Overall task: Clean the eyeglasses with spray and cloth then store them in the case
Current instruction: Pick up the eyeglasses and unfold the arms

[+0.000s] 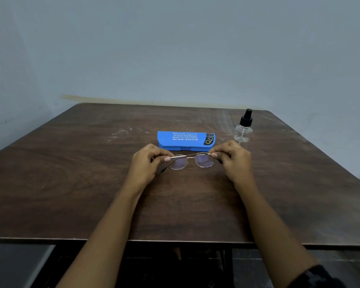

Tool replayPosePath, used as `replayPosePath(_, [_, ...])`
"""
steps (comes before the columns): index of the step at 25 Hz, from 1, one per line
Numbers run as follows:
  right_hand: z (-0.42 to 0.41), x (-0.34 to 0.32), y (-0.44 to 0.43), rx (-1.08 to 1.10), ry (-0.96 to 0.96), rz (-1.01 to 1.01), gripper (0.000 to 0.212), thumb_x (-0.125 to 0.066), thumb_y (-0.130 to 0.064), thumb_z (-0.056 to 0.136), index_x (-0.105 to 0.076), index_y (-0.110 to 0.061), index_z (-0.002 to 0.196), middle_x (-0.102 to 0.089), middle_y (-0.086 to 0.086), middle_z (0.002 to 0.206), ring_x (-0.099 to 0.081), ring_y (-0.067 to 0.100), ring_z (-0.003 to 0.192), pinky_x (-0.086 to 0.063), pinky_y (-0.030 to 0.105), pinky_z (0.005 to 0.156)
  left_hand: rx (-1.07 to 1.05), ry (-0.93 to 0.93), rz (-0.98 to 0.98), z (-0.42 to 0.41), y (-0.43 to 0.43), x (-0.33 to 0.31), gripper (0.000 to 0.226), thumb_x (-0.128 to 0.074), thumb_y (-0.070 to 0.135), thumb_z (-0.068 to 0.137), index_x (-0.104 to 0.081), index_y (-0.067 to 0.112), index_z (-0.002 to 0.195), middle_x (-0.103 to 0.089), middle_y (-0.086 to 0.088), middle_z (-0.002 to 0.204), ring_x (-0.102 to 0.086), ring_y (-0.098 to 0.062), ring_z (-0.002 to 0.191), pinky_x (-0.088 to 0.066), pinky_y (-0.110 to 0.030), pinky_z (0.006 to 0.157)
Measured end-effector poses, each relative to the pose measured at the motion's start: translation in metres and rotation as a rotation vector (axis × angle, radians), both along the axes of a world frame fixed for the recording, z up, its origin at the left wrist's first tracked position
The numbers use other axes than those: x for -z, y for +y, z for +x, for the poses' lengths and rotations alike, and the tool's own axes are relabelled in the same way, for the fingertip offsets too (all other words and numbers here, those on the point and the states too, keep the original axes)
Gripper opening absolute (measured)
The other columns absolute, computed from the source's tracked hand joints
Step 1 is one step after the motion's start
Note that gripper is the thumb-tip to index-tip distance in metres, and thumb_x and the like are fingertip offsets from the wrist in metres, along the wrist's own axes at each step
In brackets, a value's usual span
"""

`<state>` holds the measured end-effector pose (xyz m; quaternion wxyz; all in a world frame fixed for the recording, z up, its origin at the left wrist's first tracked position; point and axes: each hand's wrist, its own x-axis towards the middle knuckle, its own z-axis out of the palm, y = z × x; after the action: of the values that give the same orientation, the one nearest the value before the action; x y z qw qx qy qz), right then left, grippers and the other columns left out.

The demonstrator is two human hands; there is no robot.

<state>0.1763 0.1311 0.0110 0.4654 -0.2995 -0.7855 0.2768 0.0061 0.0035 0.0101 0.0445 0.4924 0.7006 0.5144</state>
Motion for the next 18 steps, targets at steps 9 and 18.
replayPosePath(9, [-0.0009, 0.0045, 0.0050, -0.069, 0.035, -0.179, 0.016, -0.064, 0.009, 0.076, -0.072, 0.000, 0.087, -0.056, -0.007, 0.070, -0.053, -0.006, 0.057, -0.041, 0.004, 0.057, -0.012, -0.080, -0.038, -0.0021, 0.0033, 0.0027, 0.014, -0.061, 0.006, 0.082, -0.071, 0.012, 0.088, -0.051, 0.009, 0.077, -0.048, -0.002, 0.074, -0.034, 0.001, 0.062])
replayPosePath(18, [-0.0012, 0.0077, 0.0088, -0.111, 0.122, -0.355, 0.015, -0.062, 0.011, 0.076, -0.070, 0.004, 0.086, -0.059, 0.003, 0.071, -0.053, -0.006, 0.049, -0.042, 0.005, 0.050, 0.044, -0.282, -0.012, -0.0033, 0.0057, 0.0050, 0.012, -0.058, 0.004, 0.085, -0.064, 0.014, 0.084, -0.061, -0.006, 0.093, -0.054, -0.005, 0.080, -0.042, -0.016, 0.074])
